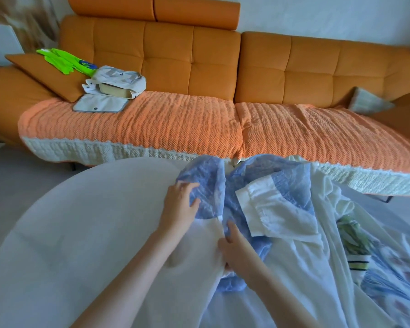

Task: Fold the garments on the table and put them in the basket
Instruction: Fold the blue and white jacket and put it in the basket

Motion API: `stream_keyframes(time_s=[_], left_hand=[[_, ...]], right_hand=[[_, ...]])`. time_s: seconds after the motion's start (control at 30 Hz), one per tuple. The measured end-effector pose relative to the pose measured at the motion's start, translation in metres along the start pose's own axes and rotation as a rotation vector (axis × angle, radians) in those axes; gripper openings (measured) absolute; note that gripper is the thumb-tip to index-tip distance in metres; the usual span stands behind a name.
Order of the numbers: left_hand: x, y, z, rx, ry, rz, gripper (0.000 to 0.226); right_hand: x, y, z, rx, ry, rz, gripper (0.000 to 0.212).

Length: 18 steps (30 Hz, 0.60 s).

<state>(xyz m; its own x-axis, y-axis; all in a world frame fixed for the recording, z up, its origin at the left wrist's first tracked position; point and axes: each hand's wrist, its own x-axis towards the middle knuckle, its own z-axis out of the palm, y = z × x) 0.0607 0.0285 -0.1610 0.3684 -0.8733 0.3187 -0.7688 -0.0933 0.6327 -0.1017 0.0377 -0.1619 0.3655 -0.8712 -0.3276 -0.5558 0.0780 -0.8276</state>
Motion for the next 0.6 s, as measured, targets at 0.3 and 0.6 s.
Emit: stream_keyframes(time_s=[0.3, 0.6], left_hand=[[-0.071, -0.017, -0.029, -0.109, -0.180, -0.384, 0.046], [-0.126, -0.011, -0.073, -0.108, -0.171, -0.482, 0.037]], right_hand=[[-0.008, -0.002, 0.001, -0.002, -0.008, -0.016, 0.040], [-0.043, -0.014, -0.011, 0.138, -0.021, -0.007, 0.058]])
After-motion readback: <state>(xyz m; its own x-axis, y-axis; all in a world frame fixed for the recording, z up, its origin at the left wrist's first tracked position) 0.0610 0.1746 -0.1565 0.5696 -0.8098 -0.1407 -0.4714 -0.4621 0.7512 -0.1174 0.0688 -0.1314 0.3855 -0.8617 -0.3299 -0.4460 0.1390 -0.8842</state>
